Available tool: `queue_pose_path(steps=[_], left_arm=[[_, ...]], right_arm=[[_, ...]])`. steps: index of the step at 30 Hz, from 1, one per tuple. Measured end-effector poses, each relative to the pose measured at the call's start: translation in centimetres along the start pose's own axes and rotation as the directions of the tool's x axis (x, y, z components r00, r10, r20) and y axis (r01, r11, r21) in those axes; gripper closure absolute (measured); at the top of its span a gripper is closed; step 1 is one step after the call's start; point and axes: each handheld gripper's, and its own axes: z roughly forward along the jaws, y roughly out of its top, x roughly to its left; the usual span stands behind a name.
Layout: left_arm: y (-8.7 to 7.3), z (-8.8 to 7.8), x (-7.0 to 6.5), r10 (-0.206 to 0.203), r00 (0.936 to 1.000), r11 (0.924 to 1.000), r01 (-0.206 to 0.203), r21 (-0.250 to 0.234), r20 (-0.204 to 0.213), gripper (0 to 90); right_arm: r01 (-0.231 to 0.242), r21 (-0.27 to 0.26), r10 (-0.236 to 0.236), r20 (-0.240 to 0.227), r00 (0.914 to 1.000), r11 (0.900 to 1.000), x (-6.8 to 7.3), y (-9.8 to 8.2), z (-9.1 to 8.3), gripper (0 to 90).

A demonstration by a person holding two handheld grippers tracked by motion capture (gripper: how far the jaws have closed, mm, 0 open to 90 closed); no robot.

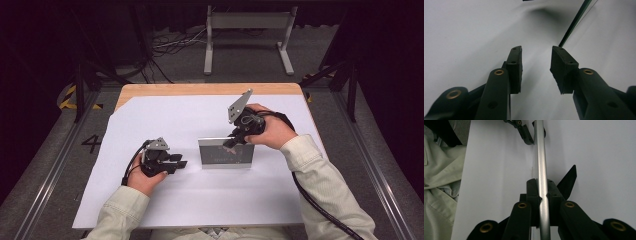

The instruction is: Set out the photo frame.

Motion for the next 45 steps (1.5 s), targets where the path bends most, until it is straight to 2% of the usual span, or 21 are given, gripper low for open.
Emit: queue_pose_path(steps=[4,11,16,18,21,22,26,31,45], left_arm=[[0.0,0.0,-0.1,0.000,1.0000,1.0000,0.000,0.002,0.000,62.1],[0.0,0.2,-0.1,0.003,1.0000,1.0000,-0.003,0.003,0.001,62.2],[0.1,0.2,0.0,0.004,1.0000,1.0000,-0.004,0.004,0.002,62.1],[0.1,0.2,0.0,0.005,1.0000,1.0000,-0.005,0.003,0.002,62.1],[0.1,0.3,0.0,0.007,1.0000,1.0000,-0.007,0.004,0.004,62.0],[0.1,0.3,0.0,0.010,0.9999,0.9999,-0.010,0.005,0.005,62.0],[0.2,0.3,0.0,0.005,1.0000,1.0000,-0.005,0.002,0.003,61.9],[0.3,0.1,-0.1,0.009,1.0000,1.0000,-0.009,-0.002,0.004,61.5],[0.6,0.3,-0.2,0.013,0.9999,0.9999,-0.013,-0.005,0.010,60.2]], right_arm=[[-0.007,-0.003,0.007,0.005,1.0000,1.000,-0.3,-0.5,-0.1,83.1],[0.011,-0.014,-0.011,0.015,0.9998,1.000,-0.8,-0.9,-0.1,81.6],[0.023,-0.020,-0.022,0.071,0.9972,1.000,-1.0,-1.1,-0.1,76.4],[0.037,-0.044,-0.031,0.136,0.9902,0.998,-1.0,-1.2,-0.5,70.1],[0.008,-0.111,0.010,0.158,0.9873,0.994,-0.8,-1.3,-1.3,56.3],[0.008,-0.111,0.010,0.158,0.9873,0.994,-0.8,-1.3,-1.3,56.3],[-0.011,-0.152,0.040,0.182,0.9824,0.988,-0.5,-1.4,-2.2,46.7],[-0.033,-0.192,0.071,0.195,0.9782,0.981,0.2,-2.0,-3.1,43.1],[-0.099,-0.245,0.165,0.262,0.9509,0.964,2.2,-5.0,-6.2,39.2]])
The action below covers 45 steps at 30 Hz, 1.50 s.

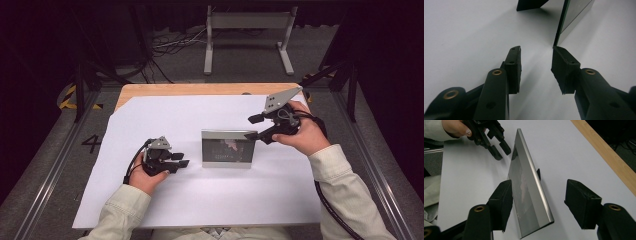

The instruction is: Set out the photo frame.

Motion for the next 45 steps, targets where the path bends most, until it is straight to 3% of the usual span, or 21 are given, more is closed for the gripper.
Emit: queue_pose_path(steps=[14,24,34,45], left_arm=[[-0.1,0.1,0.4,-0.006,0.9999,1.0000,0.006,-0.003,-0.009,60.2],[-0.1,0.0,0.5,-0.003,0.9999,1.0000,0.003,-0.006,-0.012,60.2],[-0.1,0.0,0.6,-0.005,0.9998,1.0000,0.005,-0.008,-0.018,60.1],[-0.2,-0.1,0.7,-0.010,0.9997,0.9999,0.010,-0.010,-0.021,59.5]], right_arm=[[-0.059,-0.018,0.060,0.048,0.9970,0.998,-0.4,-2.5,-3.0,37.9],[-0.121,-0.029,0.123,0.089,0.9884,0.992,-1.2,-4.9,-4.6,37.3],[-0.173,-0.018,0.174,0.108,0.9788,0.985,-2.1,-7.0,-4.6,37.0],[-0.226,0.000,0.225,0.123,0.9666,0.974,-2.5,-9.9,-2.9,35.4]])
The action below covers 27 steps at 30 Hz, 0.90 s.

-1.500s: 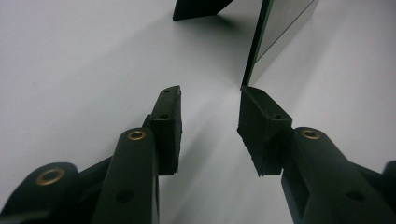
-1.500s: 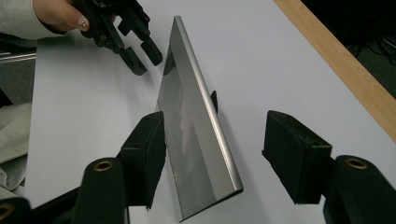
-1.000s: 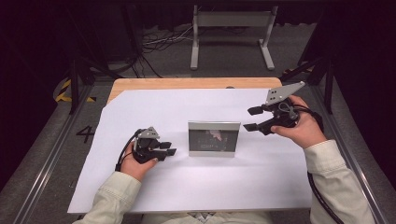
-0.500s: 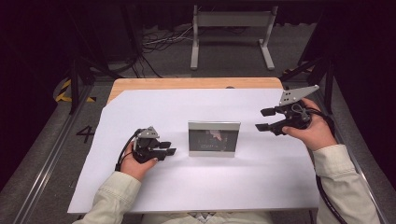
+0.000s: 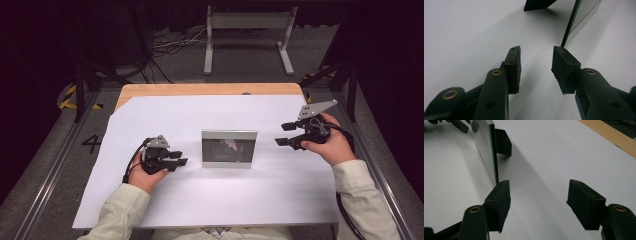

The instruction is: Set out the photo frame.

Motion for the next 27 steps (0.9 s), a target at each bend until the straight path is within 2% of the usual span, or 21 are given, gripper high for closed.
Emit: queue_pose_path(steps=[14,22,27], left_arm=[[0.0,0.0,-0.1,0.005,1.0000,1.0000,-0.005,-0.004,-0.003,58.5],[0.0,-0.1,0.0,0.002,1.0000,1.0000,-0.002,-0.008,-0.004,57.8],[0.0,-0.1,0.0,0.001,1.0000,1.0000,-0.001,-0.007,-0.002,57.4]], right_arm=[[-0.061,-0.025,0.061,-0.017,0.9980,0.998,0.4,-3.6,1.6,33.7],[-0.085,-0.001,0.085,-0.024,0.9961,0.996,0.7,-4.6,2.4,33.5],[-0.110,0.013,0.110,-0.027,0.9936,0.994,0.8,-5.1,2.7,36.6]])
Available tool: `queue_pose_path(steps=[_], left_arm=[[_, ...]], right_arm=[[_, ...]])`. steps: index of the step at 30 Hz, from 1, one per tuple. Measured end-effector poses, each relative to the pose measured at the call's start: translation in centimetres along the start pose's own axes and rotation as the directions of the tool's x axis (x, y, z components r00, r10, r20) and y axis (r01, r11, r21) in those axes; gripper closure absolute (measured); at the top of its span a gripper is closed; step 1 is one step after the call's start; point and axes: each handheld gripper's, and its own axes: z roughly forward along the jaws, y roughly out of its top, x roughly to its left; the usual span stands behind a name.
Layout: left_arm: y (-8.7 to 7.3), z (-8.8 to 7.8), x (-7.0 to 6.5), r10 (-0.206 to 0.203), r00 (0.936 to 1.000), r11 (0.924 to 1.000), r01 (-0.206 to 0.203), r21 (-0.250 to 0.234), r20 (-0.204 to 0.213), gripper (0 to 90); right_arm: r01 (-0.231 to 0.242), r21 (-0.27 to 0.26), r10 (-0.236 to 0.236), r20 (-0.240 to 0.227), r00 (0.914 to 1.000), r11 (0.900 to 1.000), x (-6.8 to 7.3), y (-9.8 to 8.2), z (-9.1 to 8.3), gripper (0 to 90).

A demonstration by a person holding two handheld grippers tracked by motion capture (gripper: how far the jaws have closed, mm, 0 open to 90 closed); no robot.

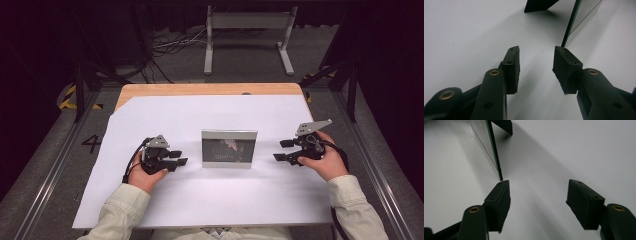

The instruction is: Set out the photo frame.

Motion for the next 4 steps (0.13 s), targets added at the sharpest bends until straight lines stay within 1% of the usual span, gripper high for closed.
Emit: queue_pose_path(steps=[4], left_arm=[[0.02,-0.02,-0.02,-0.002,1.0000,1.0000,0.002,-0.003,0.000,57.2]], right_arm=[[-0.013,-0.003,0.013,0.004,0.9999,1.000,-0.05,-0.18,0.03,36.9]])
